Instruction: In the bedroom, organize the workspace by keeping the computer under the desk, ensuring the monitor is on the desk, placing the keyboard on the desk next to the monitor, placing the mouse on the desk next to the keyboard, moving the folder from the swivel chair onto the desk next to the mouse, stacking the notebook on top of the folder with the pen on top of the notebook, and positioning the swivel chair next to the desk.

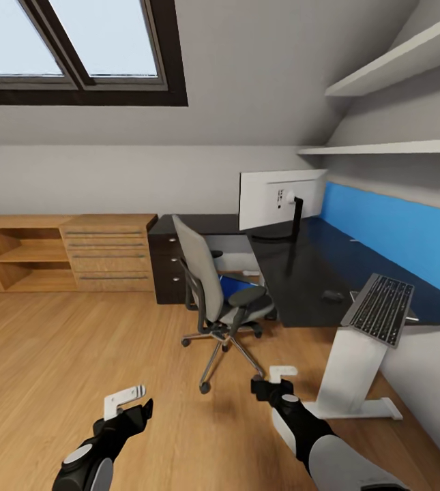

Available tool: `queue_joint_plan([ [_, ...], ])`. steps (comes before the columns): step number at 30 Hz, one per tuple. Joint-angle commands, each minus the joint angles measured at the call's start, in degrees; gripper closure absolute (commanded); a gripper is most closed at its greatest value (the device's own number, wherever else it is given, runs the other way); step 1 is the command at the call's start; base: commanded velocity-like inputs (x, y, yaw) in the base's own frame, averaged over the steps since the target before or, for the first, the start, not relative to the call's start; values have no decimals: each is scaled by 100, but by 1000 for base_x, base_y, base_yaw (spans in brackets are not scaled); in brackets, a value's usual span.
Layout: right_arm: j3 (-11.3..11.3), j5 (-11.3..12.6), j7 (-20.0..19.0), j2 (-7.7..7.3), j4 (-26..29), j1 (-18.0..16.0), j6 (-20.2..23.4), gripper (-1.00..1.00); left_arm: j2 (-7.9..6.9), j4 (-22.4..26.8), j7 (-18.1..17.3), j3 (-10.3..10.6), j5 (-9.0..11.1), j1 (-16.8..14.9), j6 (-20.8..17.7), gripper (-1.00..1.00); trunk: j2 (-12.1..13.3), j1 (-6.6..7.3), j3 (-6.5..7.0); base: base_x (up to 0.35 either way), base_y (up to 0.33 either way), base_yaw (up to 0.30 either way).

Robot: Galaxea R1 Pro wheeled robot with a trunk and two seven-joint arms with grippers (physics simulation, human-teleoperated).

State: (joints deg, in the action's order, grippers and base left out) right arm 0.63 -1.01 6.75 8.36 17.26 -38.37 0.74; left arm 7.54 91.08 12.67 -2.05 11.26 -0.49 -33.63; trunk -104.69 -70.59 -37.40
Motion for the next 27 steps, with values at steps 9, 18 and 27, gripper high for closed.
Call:
queue_joint_plan([
  [9,-12,10,23,16,16,-4,-327,-100,-44,17,43,17,69,4,26,-100,-365,-198,-168,0,0,0],
  [18,-8,10,27,22,1153,180,16,-100,-48,38,43,21,67,6,26,-100,-726,-395,-329,0,0,0],
  [27,8,-1,24,5,3852,1468,1577,-100,-42,5,43,21,67,5,23,-100,-1087,-593,-491,0,0,0],
])
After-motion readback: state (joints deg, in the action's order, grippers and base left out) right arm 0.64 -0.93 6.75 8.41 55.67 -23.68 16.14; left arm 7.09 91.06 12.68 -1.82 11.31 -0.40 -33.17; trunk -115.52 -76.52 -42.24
